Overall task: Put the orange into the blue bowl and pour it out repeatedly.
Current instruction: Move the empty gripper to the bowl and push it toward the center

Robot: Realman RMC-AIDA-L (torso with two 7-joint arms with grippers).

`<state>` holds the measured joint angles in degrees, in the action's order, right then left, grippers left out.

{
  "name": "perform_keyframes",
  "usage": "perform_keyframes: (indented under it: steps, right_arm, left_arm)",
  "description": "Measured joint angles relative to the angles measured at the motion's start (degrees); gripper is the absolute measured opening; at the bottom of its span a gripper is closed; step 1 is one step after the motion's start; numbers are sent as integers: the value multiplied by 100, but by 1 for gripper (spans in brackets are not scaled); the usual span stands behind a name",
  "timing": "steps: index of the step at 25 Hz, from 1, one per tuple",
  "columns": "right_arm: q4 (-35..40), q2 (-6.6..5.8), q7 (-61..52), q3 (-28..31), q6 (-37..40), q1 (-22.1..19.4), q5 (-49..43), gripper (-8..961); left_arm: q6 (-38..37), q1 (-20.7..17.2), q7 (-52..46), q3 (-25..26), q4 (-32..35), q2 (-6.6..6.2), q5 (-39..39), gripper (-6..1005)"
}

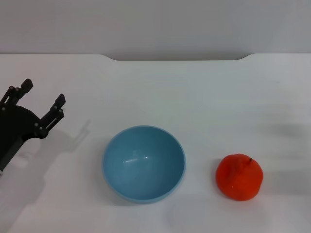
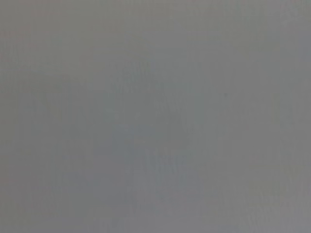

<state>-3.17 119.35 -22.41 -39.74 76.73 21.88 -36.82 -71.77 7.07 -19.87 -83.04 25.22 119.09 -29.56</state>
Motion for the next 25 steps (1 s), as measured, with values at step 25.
perform_keyframes:
  steps: [25]
  right_arm:
    - [-71, 0, 0, 9, 0, 4, 10, 527]
  left_arm:
    - [318, 771, -4162, 750, 786, -209, -1262, 741]
